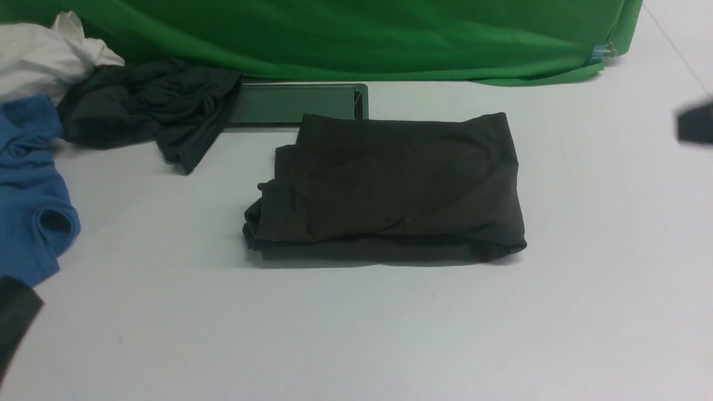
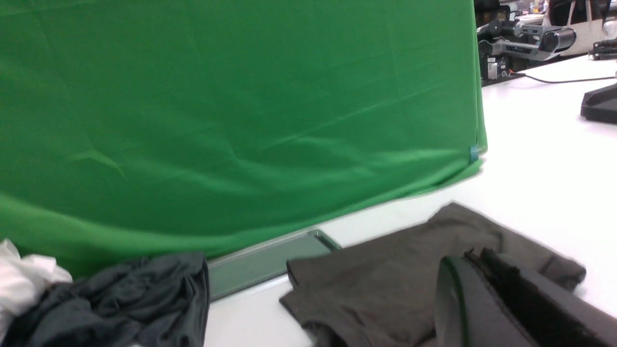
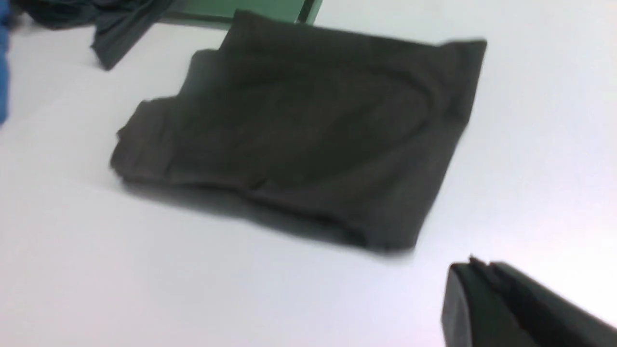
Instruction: Fold a long-sleeved shirt on a white desktop.
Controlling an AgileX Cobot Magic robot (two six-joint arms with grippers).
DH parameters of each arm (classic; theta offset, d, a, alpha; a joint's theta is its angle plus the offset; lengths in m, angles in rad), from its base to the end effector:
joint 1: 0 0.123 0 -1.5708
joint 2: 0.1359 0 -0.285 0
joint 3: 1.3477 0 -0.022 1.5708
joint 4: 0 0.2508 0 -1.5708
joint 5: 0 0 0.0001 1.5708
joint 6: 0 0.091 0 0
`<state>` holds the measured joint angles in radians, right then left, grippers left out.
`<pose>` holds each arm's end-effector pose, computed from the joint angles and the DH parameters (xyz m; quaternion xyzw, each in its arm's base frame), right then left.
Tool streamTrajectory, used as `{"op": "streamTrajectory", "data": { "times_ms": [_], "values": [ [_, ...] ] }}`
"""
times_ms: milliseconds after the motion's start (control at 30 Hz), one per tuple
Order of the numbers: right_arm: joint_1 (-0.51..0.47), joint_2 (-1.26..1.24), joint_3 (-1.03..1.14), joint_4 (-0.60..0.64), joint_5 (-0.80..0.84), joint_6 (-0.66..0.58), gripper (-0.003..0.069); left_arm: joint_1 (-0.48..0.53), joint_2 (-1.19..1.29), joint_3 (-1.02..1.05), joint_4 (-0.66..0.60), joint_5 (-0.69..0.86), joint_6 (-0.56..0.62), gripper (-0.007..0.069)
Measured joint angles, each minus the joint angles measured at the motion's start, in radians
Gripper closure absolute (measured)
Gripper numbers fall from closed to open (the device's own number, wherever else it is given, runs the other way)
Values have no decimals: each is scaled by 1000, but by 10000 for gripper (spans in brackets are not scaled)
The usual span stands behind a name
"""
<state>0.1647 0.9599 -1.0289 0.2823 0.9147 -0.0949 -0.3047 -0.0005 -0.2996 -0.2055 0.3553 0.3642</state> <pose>0.1738 0.0493 0.3774 -0.0832 0.9064 0.1499 0.3861 0.0288 -0.0158 0.2800 0.1882 0.6672 -0.0726 0.7170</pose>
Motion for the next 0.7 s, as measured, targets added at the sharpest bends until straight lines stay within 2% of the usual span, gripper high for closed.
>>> {"op": "streamTrajectory", "data": {
  "times_ms": [33, 267, 533, 700],
  "values": [
    [0, -111, 84, 0, 21, 23, 644, 0, -2, 21, 0, 5, 0, 608],
    [0, -386, 285, -6, -2, 57, 644, 0, -2, 29, 0, 58, 0, 608],
    [0, -597, 340, -11, -7, 59, 621, 0, -2, 29, 1, 65, 1, 608],
    [0, -634, 340, -11, -9, 59, 617, 0, -2, 31, 1, 67, 1, 606]
  ]
}}
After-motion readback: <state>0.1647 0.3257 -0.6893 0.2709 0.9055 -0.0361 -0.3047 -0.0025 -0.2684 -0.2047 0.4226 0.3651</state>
